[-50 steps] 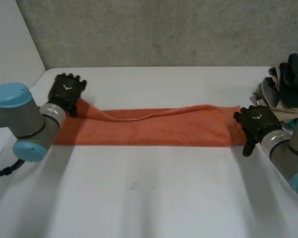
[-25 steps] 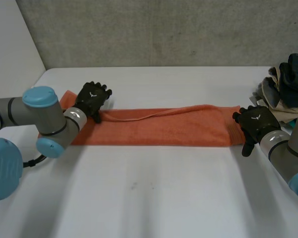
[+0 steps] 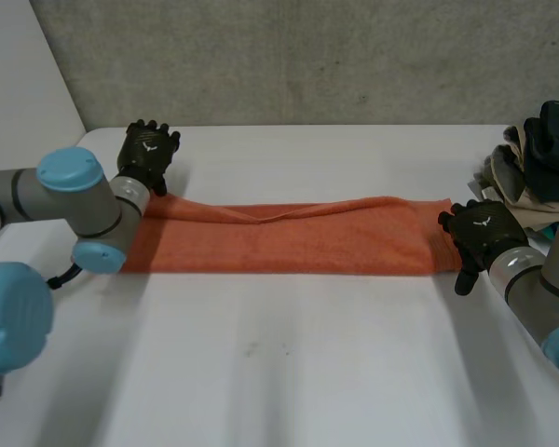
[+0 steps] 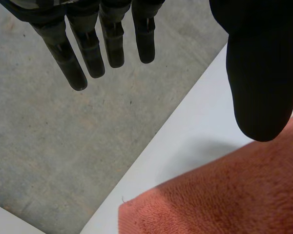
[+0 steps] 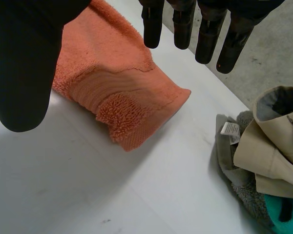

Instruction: Fold the laundry.

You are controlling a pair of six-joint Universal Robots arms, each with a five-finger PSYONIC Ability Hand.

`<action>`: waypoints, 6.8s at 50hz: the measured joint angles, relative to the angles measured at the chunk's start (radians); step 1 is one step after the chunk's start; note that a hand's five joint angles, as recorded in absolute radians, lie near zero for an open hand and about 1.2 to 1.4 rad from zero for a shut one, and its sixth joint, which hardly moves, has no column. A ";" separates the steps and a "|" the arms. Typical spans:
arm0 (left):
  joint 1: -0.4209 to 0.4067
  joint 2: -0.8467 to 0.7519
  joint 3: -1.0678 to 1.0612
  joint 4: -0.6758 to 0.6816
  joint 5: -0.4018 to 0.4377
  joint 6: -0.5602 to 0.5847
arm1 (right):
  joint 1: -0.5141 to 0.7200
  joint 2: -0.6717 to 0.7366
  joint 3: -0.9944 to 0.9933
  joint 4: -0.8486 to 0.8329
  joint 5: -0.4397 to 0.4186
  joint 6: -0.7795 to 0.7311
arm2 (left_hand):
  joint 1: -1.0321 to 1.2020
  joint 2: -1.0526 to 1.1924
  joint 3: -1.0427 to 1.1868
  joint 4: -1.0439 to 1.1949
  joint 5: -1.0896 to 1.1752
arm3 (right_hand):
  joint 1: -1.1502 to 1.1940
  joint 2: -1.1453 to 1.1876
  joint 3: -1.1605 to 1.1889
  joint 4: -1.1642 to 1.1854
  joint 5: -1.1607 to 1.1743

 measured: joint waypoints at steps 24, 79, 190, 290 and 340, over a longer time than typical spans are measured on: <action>-0.070 0.023 -0.089 -0.087 0.215 -0.085 | 0.003 0.005 -0.007 0.000 0.001 -0.001 | -0.002 0.000 0.000 -0.001 -0.005 | 0.000 0.000 0.000 0.000 0.000; -0.059 0.309 -0.482 0.025 0.037 -0.084 | -0.001 0.187 -0.151 -0.060 -0.023 -0.020 | 0.030 0.009 0.010 0.002 -0.010 | 0.317 0.370 0.376 0.354 0.342; -0.222 0.349 -0.554 0.023 -0.080 -0.113 | 0.417 0.278 -0.339 0.084 0.052 0.205 | -0.023 -0.093 -0.091 -0.095 -0.106 | 0.288 0.339 0.349 0.326 0.304; -0.509 0.534 -0.595 -0.056 -0.285 -0.356 | 0.194 -0.107 -0.093 0.168 -0.073 0.508 | -0.023 -0.086 -0.090 -0.092 -0.092 | -0.003 -0.003 -0.001 -0.002 0.000; -0.296 0.770 -0.612 -0.382 0.311 -0.253 | 0.444 -0.054 0.201 -0.222 -0.006 0.107 | -0.023 -0.102 -0.098 -0.106 -0.114 | -0.022 -0.003 -0.001 -0.002 -0.010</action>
